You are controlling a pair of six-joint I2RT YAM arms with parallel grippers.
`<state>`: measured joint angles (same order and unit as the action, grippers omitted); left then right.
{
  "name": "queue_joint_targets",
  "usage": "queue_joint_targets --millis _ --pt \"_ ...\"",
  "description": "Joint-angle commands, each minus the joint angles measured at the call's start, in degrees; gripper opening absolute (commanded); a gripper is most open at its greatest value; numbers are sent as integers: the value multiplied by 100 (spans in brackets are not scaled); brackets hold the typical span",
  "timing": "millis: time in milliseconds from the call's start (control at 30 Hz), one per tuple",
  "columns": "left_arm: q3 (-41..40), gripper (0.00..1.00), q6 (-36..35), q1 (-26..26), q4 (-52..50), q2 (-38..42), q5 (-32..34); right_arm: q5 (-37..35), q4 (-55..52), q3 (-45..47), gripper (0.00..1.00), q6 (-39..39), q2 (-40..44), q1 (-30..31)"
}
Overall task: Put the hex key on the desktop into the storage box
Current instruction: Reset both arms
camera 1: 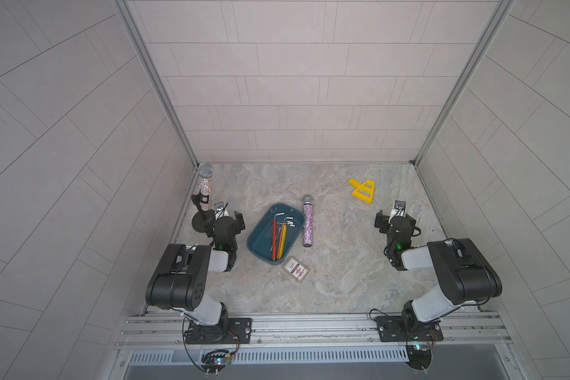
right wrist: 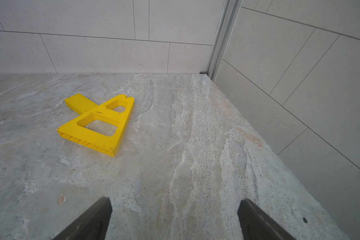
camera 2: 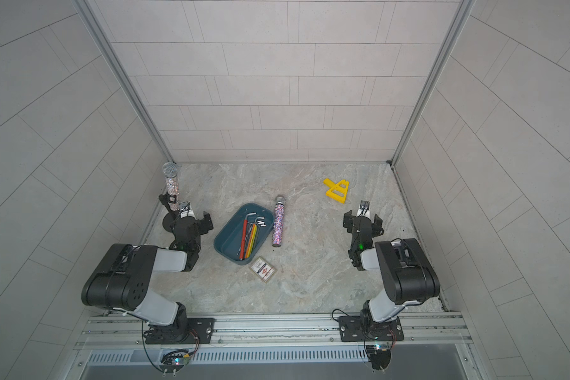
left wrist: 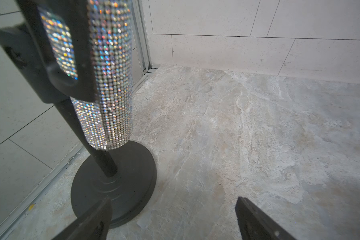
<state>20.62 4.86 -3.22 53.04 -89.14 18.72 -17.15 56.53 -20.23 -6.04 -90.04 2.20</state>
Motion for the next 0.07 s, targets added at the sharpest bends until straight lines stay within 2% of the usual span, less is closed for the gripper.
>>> queue_joint_targets --millis 0,33 --pt "76 100 -11 20 -80 5 176 -102 7 37 100 -57 30 -19" --pt "51 100 17 20 -76 28 201 -105 2 37 100 -61 31 -24"
